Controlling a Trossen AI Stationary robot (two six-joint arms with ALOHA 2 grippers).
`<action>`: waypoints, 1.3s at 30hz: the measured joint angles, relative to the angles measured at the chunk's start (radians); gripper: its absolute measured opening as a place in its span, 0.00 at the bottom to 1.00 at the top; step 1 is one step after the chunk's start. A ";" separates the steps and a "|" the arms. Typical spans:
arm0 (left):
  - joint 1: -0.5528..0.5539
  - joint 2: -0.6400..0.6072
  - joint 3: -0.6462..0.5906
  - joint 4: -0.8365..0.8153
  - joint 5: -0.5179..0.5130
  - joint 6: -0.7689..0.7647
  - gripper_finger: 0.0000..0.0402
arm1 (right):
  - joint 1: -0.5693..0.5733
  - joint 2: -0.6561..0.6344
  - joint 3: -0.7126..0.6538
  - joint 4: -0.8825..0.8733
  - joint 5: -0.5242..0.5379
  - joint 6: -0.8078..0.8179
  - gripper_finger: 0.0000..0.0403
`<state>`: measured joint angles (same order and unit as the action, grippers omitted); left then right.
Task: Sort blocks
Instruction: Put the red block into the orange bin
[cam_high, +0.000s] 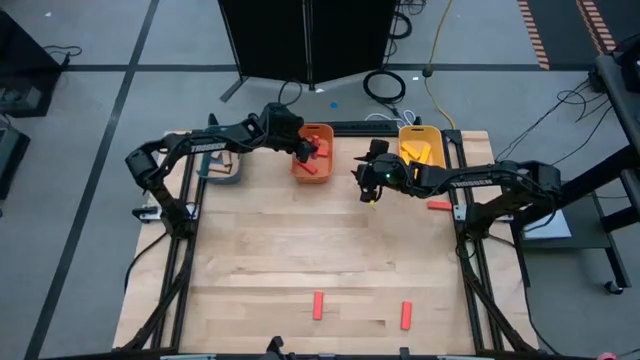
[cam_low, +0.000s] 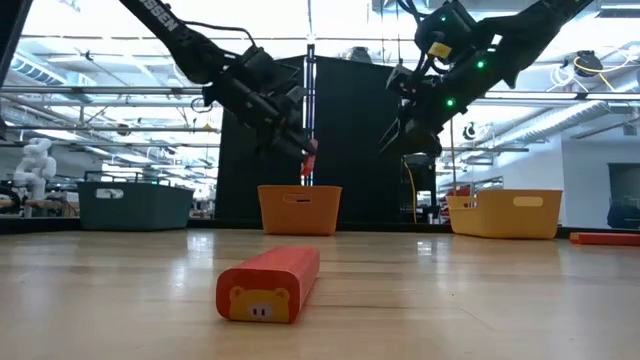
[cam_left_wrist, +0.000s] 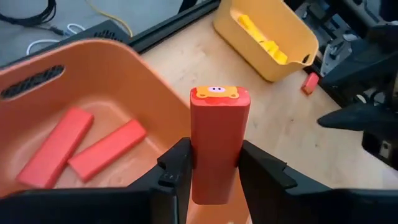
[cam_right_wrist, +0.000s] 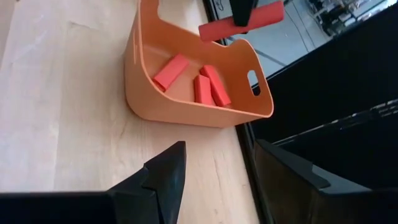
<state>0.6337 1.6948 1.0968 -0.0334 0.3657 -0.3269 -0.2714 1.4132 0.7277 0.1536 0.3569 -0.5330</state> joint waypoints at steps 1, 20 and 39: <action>-0.003 0.000 0.007 -0.009 0.000 0.005 0.30 | 0.000 0.000 0.000 0.001 0.000 -0.013 0.45; -0.040 -0.053 0.093 -0.082 -0.030 0.200 0.51 | 0.002 0.000 0.000 -0.006 0.003 -0.082 0.45; -0.433 -0.112 0.058 -0.162 -0.110 0.591 0.49 | 0.169 0.000 0.005 0.114 -0.163 0.314 0.45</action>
<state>0.2003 1.5831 1.1553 -0.1958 0.2554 0.2637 -0.1022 1.4132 0.7323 0.2672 0.1942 -0.2191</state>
